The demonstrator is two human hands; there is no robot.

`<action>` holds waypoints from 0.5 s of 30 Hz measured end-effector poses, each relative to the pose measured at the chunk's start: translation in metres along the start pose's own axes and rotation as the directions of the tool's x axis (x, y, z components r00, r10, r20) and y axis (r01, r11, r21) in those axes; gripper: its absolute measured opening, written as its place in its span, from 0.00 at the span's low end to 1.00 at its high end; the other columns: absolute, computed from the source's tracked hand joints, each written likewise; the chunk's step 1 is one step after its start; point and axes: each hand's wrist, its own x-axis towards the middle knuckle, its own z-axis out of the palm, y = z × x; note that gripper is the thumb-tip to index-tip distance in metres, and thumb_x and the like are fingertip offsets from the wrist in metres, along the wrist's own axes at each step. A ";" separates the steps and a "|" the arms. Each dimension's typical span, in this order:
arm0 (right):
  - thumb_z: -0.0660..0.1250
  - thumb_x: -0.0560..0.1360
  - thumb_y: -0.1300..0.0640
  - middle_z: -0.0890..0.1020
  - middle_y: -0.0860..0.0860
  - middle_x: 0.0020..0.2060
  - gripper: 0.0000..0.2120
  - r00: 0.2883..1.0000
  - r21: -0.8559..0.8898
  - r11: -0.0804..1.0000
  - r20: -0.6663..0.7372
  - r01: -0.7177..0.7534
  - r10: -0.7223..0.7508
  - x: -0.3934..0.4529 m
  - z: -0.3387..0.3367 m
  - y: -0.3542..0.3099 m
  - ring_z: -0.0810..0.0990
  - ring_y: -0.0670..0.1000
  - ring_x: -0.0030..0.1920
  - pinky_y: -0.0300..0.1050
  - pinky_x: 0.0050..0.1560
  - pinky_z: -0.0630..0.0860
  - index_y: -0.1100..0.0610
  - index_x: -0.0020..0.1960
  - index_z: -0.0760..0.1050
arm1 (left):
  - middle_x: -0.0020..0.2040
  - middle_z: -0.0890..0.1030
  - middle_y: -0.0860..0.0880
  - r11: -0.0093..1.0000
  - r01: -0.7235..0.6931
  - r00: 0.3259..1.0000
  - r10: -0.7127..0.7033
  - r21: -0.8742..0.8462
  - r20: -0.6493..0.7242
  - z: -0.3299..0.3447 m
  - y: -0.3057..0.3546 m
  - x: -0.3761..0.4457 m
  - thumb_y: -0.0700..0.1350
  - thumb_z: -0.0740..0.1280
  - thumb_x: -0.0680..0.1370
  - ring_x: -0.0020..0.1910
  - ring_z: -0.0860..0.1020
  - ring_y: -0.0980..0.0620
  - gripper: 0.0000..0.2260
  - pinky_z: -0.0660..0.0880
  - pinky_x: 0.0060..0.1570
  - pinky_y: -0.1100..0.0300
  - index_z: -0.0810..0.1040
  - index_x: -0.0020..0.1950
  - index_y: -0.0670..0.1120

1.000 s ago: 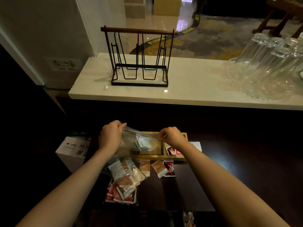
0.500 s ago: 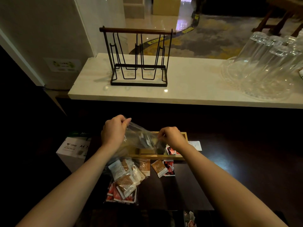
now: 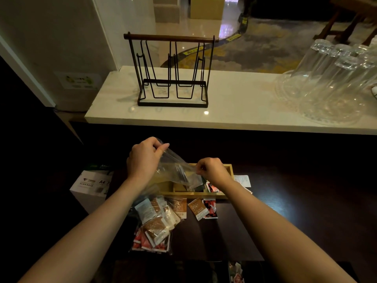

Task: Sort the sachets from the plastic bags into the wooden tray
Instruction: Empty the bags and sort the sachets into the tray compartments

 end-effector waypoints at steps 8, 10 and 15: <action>0.68 0.75 0.60 0.82 0.54 0.49 0.07 0.999 0.046 0.999 -0.028 0.019 -0.017 -0.009 0.001 -0.001 0.80 0.50 0.49 0.44 0.52 0.77 0.58 0.52 0.79 | 0.27 0.74 0.53 1.000 0.006 1.000 -0.006 -0.002 0.005 -0.006 0.006 -0.003 0.55 0.67 0.74 0.29 0.75 0.53 0.12 0.64 0.26 0.62 0.75 0.37 0.49; 0.67 0.75 0.60 0.81 0.54 0.49 0.07 0.999 0.056 0.998 -0.042 0.018 -0.016 -0.011 -0.001 -0.002 0.79 0.49 0.49 0.43 0.53 0.77 0.58 0.52 0.79 | 0.26 0.73 0.54 1.000 -0.002 1.000 0.002 -0.001 -0.005 -0.008 0.009 -0.003 0.56 0.67 0.74 0.28 0.74 0.54 0.12 0.63 0.26 0.63 0.74 0.37 0.49; 0.68 0.75 0.60 0.81 0.52 0.48 0.06 0.998 0.082 0.997 -0.055 0.016 -0.012 -0.015 -0.002 -0.003 0.79 0.48 0.49 0.42 0.52 0.77 0.57 0.51 0.79 | 0.26 0.74 0.53 1.000 -0.022 1.000 0.021 -0.018 -0.008 -0.011 0.016 -0.003 0.56 0.68 0.74 0.28 0.74 0.55 0.12 0.63 0.26 0.63 0.75 0.37 0.49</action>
